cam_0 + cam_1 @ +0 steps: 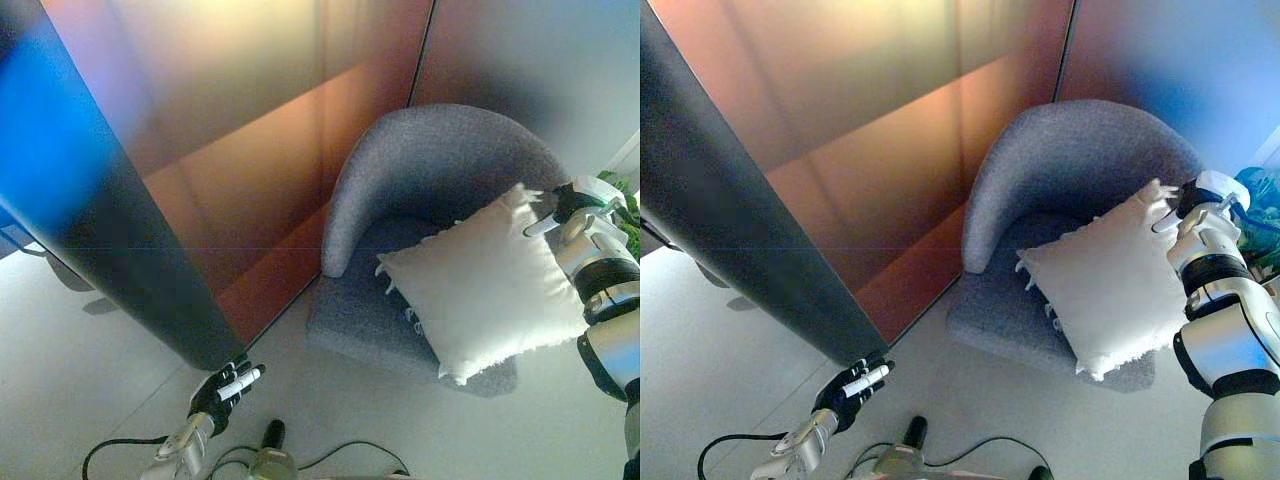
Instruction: Pick up the pillow and put it on the sofa.
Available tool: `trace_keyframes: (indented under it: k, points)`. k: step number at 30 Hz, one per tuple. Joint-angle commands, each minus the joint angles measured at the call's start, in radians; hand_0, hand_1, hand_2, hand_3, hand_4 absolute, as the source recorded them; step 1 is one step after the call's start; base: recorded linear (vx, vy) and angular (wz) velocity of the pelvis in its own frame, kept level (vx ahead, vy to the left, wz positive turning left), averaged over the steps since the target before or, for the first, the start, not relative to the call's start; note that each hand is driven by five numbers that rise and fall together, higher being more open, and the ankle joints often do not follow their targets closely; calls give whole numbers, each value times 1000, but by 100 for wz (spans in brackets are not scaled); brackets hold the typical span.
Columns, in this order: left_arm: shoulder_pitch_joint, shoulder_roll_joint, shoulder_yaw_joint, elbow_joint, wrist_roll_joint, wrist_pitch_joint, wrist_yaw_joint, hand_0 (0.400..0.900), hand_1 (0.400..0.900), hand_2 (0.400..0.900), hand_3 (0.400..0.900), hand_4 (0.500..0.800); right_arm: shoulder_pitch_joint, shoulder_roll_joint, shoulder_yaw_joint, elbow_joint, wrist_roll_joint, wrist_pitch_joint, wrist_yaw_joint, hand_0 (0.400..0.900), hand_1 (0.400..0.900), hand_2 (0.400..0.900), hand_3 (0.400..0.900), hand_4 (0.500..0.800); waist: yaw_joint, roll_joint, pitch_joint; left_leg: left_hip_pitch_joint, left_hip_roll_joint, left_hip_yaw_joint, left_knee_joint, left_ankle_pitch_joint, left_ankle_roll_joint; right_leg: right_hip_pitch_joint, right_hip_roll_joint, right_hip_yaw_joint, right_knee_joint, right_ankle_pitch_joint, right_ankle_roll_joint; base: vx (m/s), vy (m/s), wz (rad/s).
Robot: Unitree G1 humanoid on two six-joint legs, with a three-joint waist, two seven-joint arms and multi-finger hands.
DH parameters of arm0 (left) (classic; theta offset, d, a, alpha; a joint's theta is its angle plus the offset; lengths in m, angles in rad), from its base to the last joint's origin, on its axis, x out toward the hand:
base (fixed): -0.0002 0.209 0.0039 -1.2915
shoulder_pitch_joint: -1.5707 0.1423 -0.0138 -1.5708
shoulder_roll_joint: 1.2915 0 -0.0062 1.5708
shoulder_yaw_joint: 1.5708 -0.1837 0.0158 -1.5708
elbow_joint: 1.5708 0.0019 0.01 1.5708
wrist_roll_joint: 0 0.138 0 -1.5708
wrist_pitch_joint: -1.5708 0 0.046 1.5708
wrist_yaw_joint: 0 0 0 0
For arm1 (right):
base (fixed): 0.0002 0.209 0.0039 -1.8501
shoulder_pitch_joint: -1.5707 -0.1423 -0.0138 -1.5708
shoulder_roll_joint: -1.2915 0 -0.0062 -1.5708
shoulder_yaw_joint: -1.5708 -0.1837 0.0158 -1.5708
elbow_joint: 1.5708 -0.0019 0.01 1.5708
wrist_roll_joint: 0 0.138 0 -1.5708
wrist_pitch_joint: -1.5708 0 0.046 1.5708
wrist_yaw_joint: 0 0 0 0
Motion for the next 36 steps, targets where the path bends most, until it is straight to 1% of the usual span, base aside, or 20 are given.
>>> trace_keyframes:
  k: [1, 7, 9, 12, 16, 17, 21, 23, 24, 26, 30, 35, 36]
  points:
    - [-24, 63, -85, -64, -12, -51, -24, 900, 900, 900, 900, 800, -157, -106, 50, 31, -88, 11, -105, 900, 900, 900, 900, 800, 30, -32, -57, 13, 30, 11, -7, -27, 13, 20, -81, 19, 6, -15, 49, 63, -5, 0]
    - [-8, 66, -80, -60, -4, -50, -35, 900, 900, 900, 900, 800, -136, -107, 22, 31, -91, 32, -187, 900, 900, 900, 900, 800, 29, -34, -67, 30, 31, 17, -7, -31, 14, 38, -77, 18, 4, -20, 49, 42, -5, 0]
    - [-4, 68, -79, -58, -9, -54, -38, 900, 900, 900, 900, 800, -123, -111, 1, 20, -82, 29, -218, 900, 900, 900, 900, 800, 27, -34, -71, 32, 32, 19, -7, -32, 13, 40, -77, 19, 4, -21, 50, 0, 0, 0]
    - [1, 67, -71, -59, -9, -55, -40, 900, 900, 900, 900, 800, -93, -108, -34, -5, -75, 17, -231, 900, 900, 900, 900, 800, 22, -35, -76, 35, 32, 22, -7, -33, 12, 42, -76, 21, 4, -22, 50, 0, 0, 0]
    - [7, 58, -41, -64, -9, -54, -39, 900, 900, 900, 900, 800, 14, -89, -87, -94, -30, -14, -202, 900, 900, 900, 900, 800, 8, -36, -81, 46, 34, 34, -7, -37, 12, 48, -79, 27, 6, -25, 51, 6, 4, -3]
    - [11, 55, -35, -67, -7, -56, -33, 900, 900, 900, 900, 800, 45, -81, -106, -111, 5, -26, -211, 900, 900, 900, 900, 800, 4, -37, -81, 50, 35, 36, -7, -40, 13, 50, -78, 29, 6, -26, 51, 13, 0, -10]
    - [23, 41, 0, -53, -14, -66, -30, 900, 900, 900, 900, 800, 190, -33, -235, -214, 161, -73, -225, 900, 900, 900, 900, 800, -14, -37, -79, 64, 36, 52, -7, -45, 14, 55, -79, 37, 9, -26, 50, -7, -8, -11]
    - [21, 26, 29, -36, -2, -68, -32, 900, 900, 900, 900, 800, 295, 11, -296, -305, 198, -98, -202, 900, 900, 900, 900, 800, -31, -38, -74, 71, 36, 61, -7, -47, 16, 54, -80, 46, 13, -24, 49, -29, -27, -14]
    - [22, 22, 33, -37, 0, -65, -27, 900, 900, 900, 900, 800, 327, 21, -306, -341, 203, -87, -200, 900, 900, 900, 900, 800, -36, -39, -73, 73, 36, 64, -7, -47, 17, 54, -80, 50, 14, -24, 48, -26, -37, -15]
    - [32, 7, 51, -39, 11, -68, -23, 900, 900, 900, 900, 800, 431, 55, -342, -421, 214, -92, -207, 900, 900, 900, 900, 800, -52, -40, -71, 81, 36, 74, -7, -47, 20, 52, -79, 61, 17, -21, 47, -16, -38, -16]
    - [30, -10, 55, -31, 22, -83, -17, 900, 900, 900, 900, 800, 539, 87, -392, -466, 247, -139, -214, 900, 900, 900, 900, 800, -73, -44, -72, 88, 37, 89, -7, -46, 23, 48, -75, 77, 17, -17, 45, -9, -28, -13]
    - [18, -31, 59, -28, 39, -97, -10, 900, 900, 900, 900, 800, 660, 160, -441, -497, 315, -245, -191, 900, 900, 900, 900, 800, -95, -44, -77, 87, 37, 101, -7, -47, 25, 38, -73, 90, 16, -12, 45, -13, -11, -6]
    - [17, -34, 62, -28, 46, -99, -4, 900, 900, 900, 900, 800, 679, 171, -443, -514, 327, -250, -195, 900, 900, 900, 900, 800, -98, -44, -78, 86, 37, 103, -7, -46, 24, 36, -74, 91, 17, -11, 46, 0, 0, 0]
